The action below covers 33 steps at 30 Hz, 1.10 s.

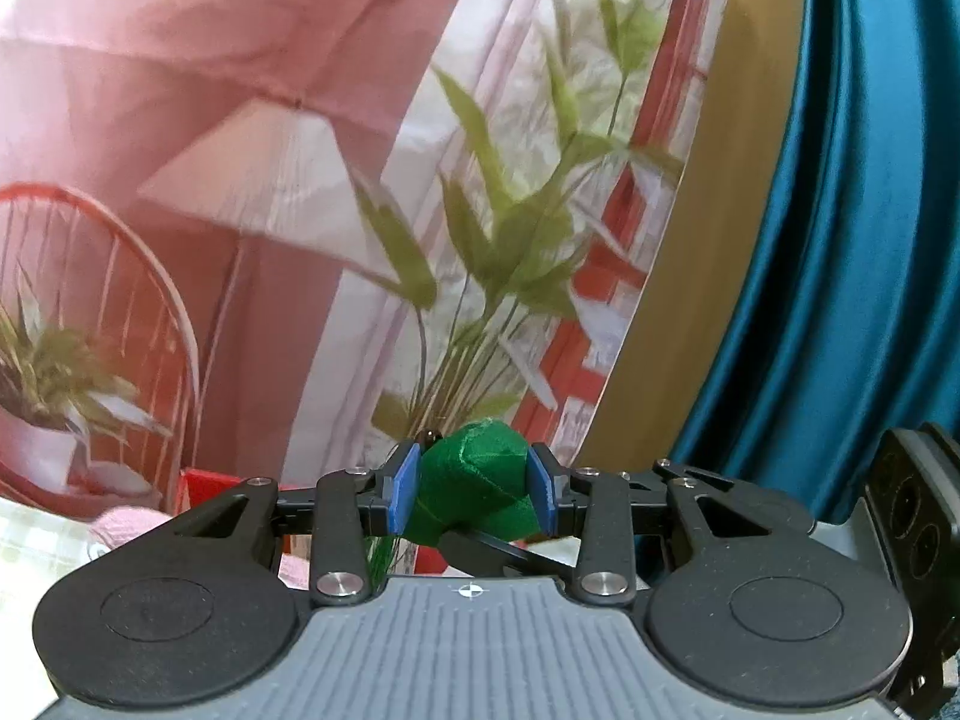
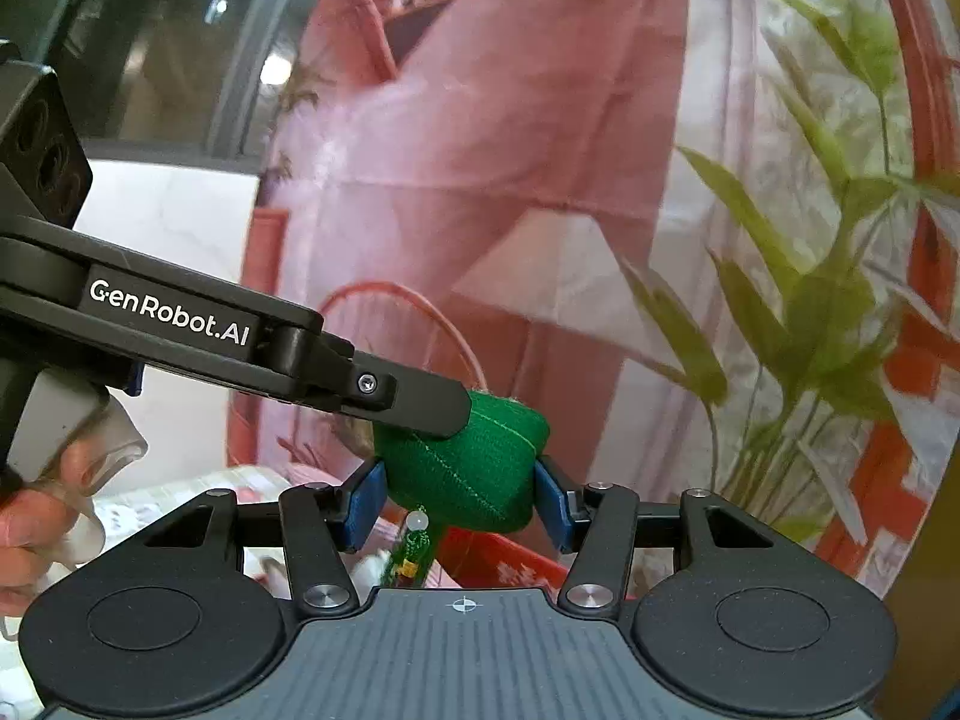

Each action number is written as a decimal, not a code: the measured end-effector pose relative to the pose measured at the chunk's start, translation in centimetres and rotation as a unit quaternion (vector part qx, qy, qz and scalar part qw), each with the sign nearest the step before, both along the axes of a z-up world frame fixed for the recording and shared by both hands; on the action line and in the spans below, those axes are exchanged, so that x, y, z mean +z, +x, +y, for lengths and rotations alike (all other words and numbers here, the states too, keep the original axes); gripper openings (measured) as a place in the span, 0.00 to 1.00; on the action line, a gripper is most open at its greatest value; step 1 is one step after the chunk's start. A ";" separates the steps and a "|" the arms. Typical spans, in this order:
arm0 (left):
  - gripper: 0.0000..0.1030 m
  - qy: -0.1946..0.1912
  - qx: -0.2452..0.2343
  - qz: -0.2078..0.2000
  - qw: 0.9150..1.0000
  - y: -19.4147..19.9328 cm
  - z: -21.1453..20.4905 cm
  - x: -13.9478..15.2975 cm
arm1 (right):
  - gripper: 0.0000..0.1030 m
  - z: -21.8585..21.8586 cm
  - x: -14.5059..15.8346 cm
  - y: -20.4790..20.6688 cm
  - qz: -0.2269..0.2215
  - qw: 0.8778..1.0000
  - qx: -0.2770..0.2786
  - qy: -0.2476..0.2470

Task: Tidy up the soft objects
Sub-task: 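Lift the green pouch with both grippers and carry it over the box, then lower the green pouch into the red box and open both grippers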

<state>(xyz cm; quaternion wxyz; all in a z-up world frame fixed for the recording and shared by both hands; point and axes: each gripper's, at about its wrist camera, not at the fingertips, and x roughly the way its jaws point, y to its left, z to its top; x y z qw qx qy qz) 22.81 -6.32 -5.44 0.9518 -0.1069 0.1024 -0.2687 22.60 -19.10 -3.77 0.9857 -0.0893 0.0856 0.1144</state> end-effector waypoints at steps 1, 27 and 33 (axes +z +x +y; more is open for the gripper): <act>0.39 0.001 -0.003 0.005 1.000 0.5 -0.1 -0.5 | 0.48 -0.1 -0.5 0.5 0.006 1.000 -0.007 -0.002; 0.92 0.059 0.102 0.077 0.990 6.0 2.5 -4.6 | 0.77 -3.9 -7.6 9.4 0.174 0.972 -0.160 -0.001; 1.00 0.089 0.125 0.075 0.985 4.8 2.3 -3.6 | 0.98 -4.0 -6.6 7.7 0.160 0.973 -0.164 0.012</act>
